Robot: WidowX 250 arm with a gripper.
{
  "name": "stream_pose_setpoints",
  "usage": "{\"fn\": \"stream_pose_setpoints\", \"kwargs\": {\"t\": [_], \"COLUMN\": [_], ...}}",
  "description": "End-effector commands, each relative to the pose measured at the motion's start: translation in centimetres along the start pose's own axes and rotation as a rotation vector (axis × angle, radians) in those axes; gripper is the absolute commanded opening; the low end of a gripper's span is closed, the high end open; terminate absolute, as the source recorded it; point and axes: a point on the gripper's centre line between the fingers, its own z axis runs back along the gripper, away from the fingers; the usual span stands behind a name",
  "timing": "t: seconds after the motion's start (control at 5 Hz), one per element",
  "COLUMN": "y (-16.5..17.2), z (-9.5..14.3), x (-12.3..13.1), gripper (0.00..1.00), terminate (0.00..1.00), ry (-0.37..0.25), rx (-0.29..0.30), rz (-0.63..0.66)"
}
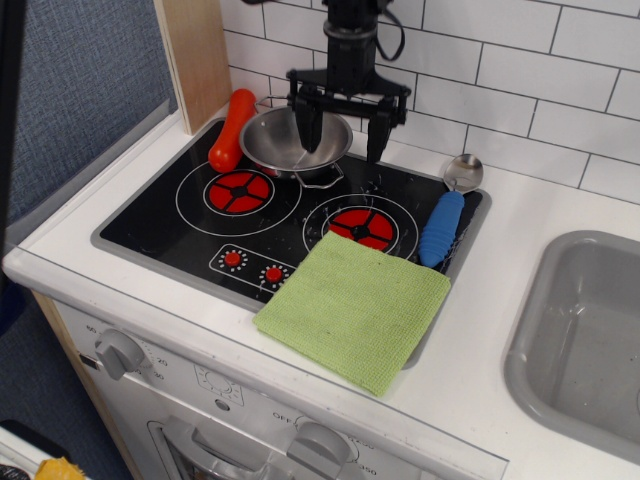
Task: Move the pan to the front left edge of the stove
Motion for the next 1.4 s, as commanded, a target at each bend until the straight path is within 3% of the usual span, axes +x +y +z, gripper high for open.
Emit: {"fn": "stream_pose_setpoints", "kwargs": {"t": [0.0,0.4,0.8,1.0,1.2], "y": [-0.3,-0.9,-2.9,-2.7,0.4], "z": [0.9,2.3,7.7,10.2,10.0], "x": [0.5,0.1,-1.7,-3.7,-5.8], "gripper": [0.0,0.0,0.0,0.0,0.0], "terminate": [0.0,0.0,0.0,0.0,0.0], "ry": [-0.027,-0.061,-0.176,-0.198,-0.188], "rx": [-0.005,-0.002,-0.022,-0.087,-0.048], "rz": [0.003,-0.023,-0.054,-0.093,-0.17]}}
